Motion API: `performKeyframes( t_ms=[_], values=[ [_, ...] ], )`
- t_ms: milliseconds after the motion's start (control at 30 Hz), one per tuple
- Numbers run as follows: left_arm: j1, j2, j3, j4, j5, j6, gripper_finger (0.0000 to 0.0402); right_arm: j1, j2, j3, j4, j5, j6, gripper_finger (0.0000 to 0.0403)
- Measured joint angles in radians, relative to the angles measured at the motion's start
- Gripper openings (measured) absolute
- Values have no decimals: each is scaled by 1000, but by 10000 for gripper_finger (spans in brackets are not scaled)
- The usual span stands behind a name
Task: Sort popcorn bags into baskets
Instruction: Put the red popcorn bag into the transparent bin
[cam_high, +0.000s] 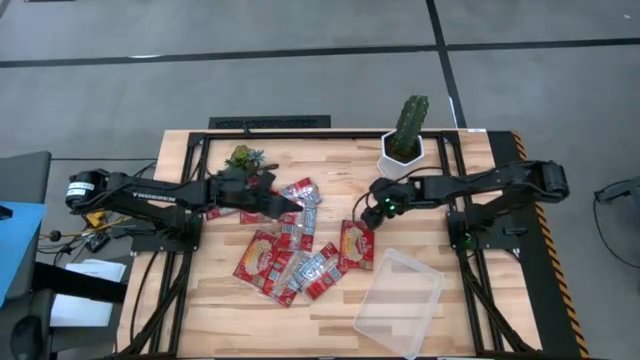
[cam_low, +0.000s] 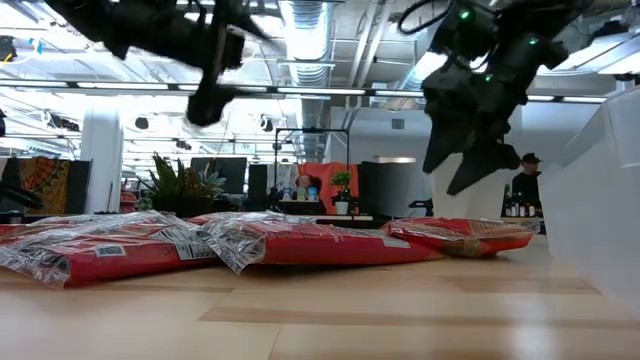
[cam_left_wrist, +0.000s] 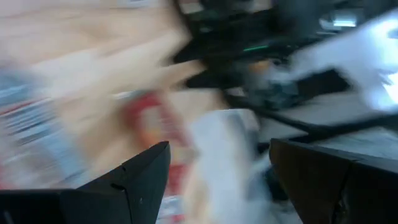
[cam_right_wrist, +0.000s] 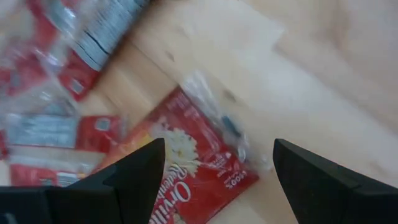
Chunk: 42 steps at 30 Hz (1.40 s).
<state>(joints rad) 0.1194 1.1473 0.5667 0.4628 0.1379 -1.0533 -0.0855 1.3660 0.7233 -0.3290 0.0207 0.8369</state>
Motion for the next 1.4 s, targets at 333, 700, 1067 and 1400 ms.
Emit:
performKeyframes(
  t_ms=[333,700,1067,1400],
  values=[
    [127,-44,0,226,368,-30,254,54,168,104,-138,2,325,320],
    [174,-64,0,190,476,-5,253,114,315,161,-171,-12,505,311],
    [180,-64,0,94,461,36,253,100,420,303,-280,-50,397,104],
    [180,-64,0,85,452,40,253,36,424,441,-332,-20,216,18]
  ],
)
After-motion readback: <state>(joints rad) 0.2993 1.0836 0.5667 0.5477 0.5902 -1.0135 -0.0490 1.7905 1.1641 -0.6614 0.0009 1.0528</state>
